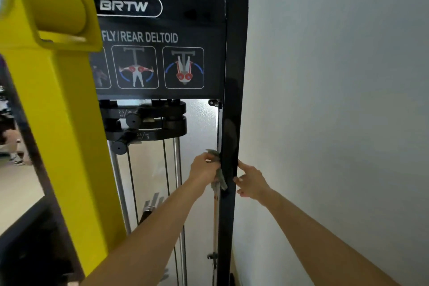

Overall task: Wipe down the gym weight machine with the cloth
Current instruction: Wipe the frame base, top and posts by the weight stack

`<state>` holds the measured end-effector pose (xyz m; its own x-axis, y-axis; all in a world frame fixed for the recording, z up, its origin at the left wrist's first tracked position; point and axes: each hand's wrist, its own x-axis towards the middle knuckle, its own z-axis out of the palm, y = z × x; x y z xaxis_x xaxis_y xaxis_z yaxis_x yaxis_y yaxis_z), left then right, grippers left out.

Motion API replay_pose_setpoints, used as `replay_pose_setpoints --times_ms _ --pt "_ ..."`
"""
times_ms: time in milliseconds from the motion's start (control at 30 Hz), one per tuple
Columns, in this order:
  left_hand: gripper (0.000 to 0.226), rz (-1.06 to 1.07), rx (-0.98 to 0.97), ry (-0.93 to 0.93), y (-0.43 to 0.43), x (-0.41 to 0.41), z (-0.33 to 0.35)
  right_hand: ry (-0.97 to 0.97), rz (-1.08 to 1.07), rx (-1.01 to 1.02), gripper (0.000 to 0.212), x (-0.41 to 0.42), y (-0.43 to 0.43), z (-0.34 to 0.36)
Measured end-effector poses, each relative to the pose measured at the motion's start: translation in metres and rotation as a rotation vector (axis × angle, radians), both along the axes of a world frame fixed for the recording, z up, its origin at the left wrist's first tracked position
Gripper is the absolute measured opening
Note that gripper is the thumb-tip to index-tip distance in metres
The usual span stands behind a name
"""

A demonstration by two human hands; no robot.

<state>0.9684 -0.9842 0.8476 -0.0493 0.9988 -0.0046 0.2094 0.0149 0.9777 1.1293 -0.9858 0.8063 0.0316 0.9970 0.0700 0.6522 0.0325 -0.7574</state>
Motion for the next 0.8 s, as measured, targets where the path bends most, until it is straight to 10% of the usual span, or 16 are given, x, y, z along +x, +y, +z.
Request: replay_pose_setpoints --times_ms 200,333,800 --pt "0.019 -0.082 0.171 -0.090 -0.026 -0.014 0.044 0.025 -0.100 0.354 0.010 -0.007 -0.035 0.077" --pt "0.012 -0.203 0.340 -0.136 -0.043 -0.019 0.076 0.562 0.199 0.298 0.036 -0.023 -0.062 0.123" --pt "0.022 0.201 0.995 0.403 -0.008 -0.015 0.172 0.377 -0.180 0.819 0.021 -0.016 -0.019 0.236"
